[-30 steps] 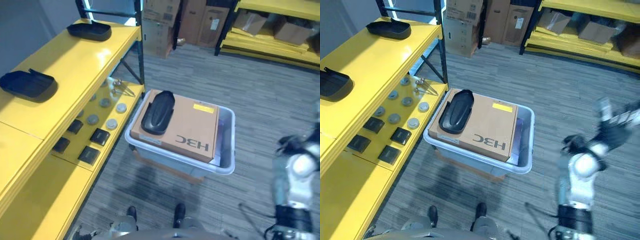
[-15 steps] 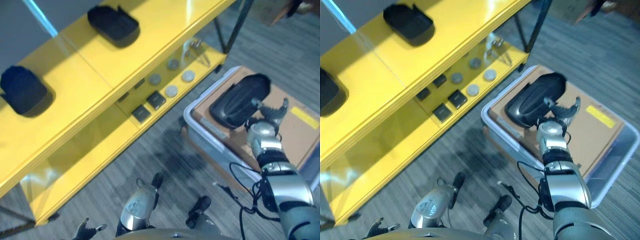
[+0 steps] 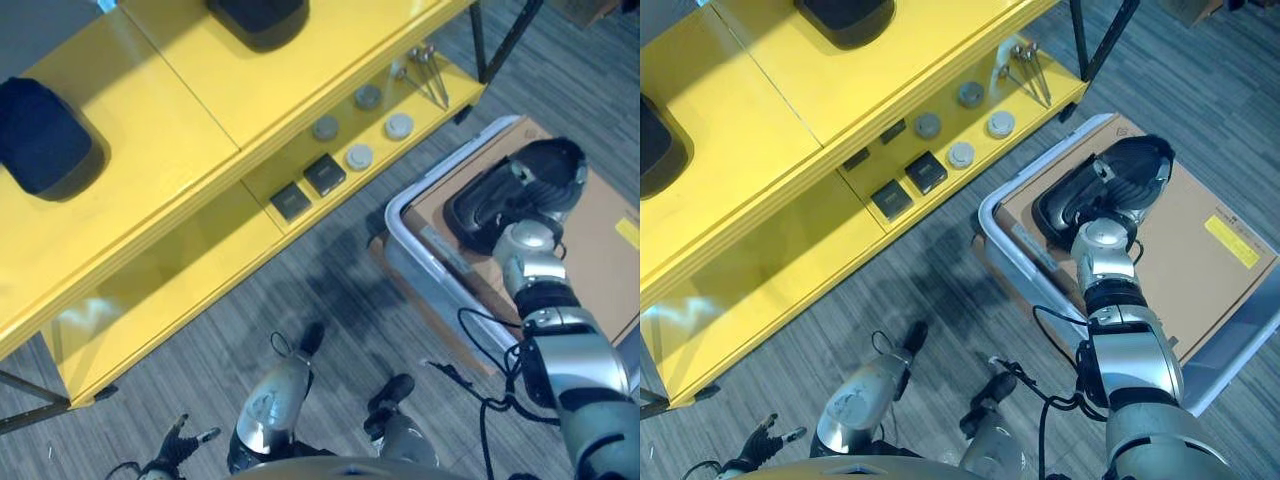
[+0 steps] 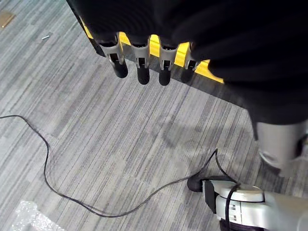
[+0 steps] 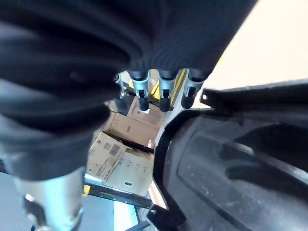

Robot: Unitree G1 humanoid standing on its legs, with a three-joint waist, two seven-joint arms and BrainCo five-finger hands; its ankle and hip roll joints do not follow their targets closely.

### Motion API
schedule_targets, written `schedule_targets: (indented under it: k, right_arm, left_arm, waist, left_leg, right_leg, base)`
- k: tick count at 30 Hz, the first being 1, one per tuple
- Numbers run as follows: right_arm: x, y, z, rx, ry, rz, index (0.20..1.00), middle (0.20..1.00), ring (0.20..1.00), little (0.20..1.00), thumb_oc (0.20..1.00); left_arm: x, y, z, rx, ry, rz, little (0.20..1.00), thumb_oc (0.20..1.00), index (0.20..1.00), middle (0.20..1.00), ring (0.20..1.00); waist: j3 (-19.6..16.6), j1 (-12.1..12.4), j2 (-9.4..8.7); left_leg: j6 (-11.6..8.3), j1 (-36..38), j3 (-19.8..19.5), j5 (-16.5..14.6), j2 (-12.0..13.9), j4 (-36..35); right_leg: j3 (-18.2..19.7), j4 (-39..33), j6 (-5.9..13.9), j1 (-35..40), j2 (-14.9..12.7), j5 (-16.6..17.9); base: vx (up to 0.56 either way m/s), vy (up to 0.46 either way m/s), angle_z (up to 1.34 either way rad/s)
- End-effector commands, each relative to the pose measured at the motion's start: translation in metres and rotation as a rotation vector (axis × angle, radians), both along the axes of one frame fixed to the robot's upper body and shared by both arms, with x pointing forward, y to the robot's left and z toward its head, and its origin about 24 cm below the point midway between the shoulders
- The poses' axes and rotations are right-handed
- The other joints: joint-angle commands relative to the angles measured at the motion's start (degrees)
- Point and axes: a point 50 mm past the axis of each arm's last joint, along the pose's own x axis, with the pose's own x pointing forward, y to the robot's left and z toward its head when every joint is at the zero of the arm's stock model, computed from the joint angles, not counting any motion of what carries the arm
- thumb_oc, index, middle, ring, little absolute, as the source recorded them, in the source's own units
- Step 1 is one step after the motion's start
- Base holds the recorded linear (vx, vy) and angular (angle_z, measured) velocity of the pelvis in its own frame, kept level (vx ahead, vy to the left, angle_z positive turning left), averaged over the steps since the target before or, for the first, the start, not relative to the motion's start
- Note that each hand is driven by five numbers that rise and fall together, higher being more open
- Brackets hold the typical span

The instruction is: Move parts from the plastic box to the shelf.

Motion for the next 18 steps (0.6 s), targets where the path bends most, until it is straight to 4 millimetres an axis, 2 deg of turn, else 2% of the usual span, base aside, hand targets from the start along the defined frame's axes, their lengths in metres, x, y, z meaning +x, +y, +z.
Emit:
schedule_targets:
  k: [1,6,10,14,18]
  right_arm:
    - [-0.018,-0.023,0.017,-0.187,-0.033,-0.106,1.0,1.0,1.0,1.0,1.0]
    - [-0.025,-0.032,0.027,-0.281,-0.039,-0.168,1.0,1.0,1.0,1.0,1.0]
    - [-0.027,-0.037,0.029,-0.268,-0.006,-0.16,1.0,1.0,1.0,1.0,1.0]
    - [-0.027,-0.037,0.015,-0.218,0.038,-0.129,1.0,1.0,1.0,1.0,1.0]
    - [-0.026,-0.031,-0.01,-0.142,0.108,-0.085,1.0,1.0,1.0,1.0,1.0]
  left_arm:
    - [-0.019,0.008,0.0,0.029,0.034,-0.004,1.0,1.0,1.0,1.0,1.0]
    - [-0.021,0.012,0.001,0.033,0.036,0.006,1.0,1.0,1.0,1.0,1.0]
    - [-0.021,0.016,0.003,0.033,0.037,0.014,1.0,1.0,1.0,1.0,1.0]
    - [-0.021,0.016,0.003,0.029,0.034,0.013,1.0,1.0,1.0,1.0,1.0]
    - [-0.017,0.012,0.002,0.024,0.026,0.003,1.0,1.0,1.0,1.0,1.0]
  waist:
    - [-3.21,0.07,-0.19]
    - [-3.12,-0.21,-0.53]
    - [-2.76,-0.61,-0.87]
    - [-2.36,-0.89,-0.98]
    - [-1.45,-1.1,-0.56]
  left_leg:
    - [-1.64,-4.34,1.16,0.71,3.52,0.15]
    - [-1.65,-4.19,1.59,0.68,3.69,-0.22]
    - [-1.59,-4.36,1.91,0.62,3.88,-0.2]
    - [-1.62,-4.7,2.19,0.55,4.06,0.02]
    - [-1.69,-5.45,2.3,0.5,3.98,0.51]
  right_leg:
    - [2.12,2.72,3.19,2.76,-1.47,-4.74]
    - [2.29,2.35,3.43,2.77,-1.29,-4.62]
    - [2.7,2.3,3.53,2.4,-1.07,-4.52]
    - [3.0,2.31,3.51,2.03,-1.02,-4.47]
    - [3.29,2.54,3.43,1.31,-1.25,-4.39]
  base:
    - [0.0,0.0,0.0]
    - [0.0,0.001,-0.02]
    - [0.0,0.0,0.0]
    - [0.0,0.0,0.0]
    - [-0.01,0.014,-0.07]
